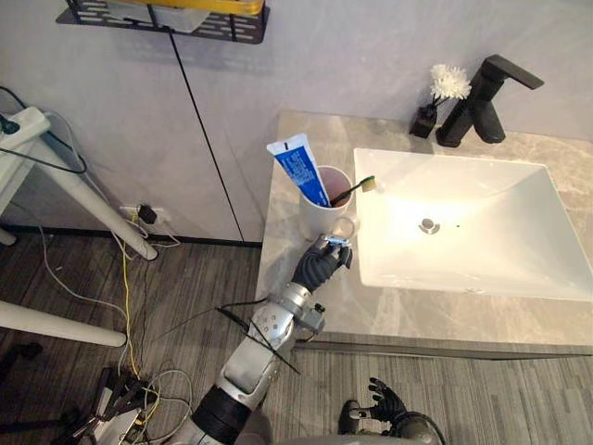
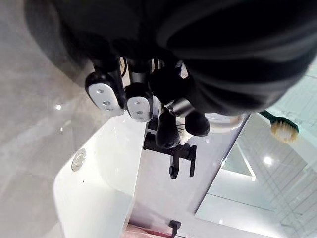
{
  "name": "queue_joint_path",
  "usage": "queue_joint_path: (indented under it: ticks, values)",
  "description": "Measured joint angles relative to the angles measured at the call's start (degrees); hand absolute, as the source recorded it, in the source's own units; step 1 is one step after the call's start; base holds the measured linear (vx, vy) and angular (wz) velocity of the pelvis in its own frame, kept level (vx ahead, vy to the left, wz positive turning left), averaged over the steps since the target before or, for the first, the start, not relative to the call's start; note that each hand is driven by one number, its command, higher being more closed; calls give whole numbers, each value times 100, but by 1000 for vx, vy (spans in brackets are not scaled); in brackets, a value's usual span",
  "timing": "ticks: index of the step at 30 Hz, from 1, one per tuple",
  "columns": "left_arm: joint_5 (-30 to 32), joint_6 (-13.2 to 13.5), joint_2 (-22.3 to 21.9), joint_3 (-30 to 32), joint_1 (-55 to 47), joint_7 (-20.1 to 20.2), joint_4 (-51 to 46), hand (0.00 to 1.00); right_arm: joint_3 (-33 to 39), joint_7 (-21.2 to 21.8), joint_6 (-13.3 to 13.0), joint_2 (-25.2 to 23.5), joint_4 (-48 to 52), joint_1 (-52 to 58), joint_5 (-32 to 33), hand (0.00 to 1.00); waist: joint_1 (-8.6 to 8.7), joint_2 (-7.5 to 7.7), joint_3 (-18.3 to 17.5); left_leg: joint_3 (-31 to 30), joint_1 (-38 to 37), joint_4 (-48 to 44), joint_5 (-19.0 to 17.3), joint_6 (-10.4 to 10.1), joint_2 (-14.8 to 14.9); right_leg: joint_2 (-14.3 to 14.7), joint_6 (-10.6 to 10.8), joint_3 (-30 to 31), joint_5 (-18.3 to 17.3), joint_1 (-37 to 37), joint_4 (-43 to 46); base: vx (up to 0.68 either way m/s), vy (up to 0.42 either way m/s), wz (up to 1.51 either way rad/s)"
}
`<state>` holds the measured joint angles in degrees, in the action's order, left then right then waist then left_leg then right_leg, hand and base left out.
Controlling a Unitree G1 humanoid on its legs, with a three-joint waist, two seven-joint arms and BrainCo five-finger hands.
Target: Organize washtable
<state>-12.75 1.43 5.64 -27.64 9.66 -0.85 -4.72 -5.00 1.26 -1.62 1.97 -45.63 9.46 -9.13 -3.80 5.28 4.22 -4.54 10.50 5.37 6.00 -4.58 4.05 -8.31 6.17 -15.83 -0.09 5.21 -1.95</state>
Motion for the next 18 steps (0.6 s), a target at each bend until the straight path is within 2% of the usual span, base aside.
queue_joint_path:
  ticks: [8, 10, 18]
  values:
    - [-20, 4, -111, 145, 320, -321, 8, 100, 80, -8, -20, -82, 253, 46, 6, 0, 44, 0, 175, 12, 77, -4, 0, 1, 6, -5, 4, 26, -34, 125, 76, 0, 0, 0]
    - [-82, 4, -113, 329, 412, -417, 5, 100, 85, -9, -31, -97, 320, 75, 7, 0, 138, 0, 207, 13, 110, -64, -5, -1, 1, -8, 4, 23, -34, 124, 69, 0, 0, 0]
    - [-372, 25, -100, 1062, 1269, -816, -45, 100, 115, -1, -38, -89, 452, 124, 8, 0, 158, -7, 319, 49, 188, -125, -8, -2, 16, 7, -3, 80, -26, 210, 81, -13, -2, -2]
